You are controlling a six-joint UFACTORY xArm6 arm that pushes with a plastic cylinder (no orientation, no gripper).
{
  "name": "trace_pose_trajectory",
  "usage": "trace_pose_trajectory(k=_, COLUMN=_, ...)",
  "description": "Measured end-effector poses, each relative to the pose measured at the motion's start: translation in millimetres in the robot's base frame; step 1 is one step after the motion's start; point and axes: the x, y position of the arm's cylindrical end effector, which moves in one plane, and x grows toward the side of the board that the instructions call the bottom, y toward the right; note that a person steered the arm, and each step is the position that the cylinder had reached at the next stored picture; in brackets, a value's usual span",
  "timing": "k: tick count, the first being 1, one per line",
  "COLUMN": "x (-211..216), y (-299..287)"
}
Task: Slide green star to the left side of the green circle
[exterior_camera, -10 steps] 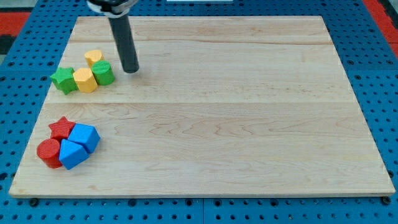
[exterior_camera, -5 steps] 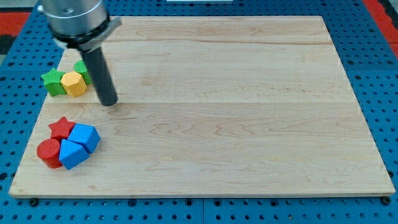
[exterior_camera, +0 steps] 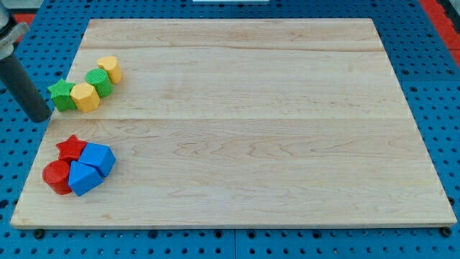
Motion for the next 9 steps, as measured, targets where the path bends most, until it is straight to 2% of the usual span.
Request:
trace_pose_trajectory(k=1, x=-27, y=0)
trace_pose_trajectory(k=5, x=-56, y=8)
trace_pose_trajectory(k=7, x=-59, y=21)
trace_pose_trajectory(k=9, x=-38, y=-1)
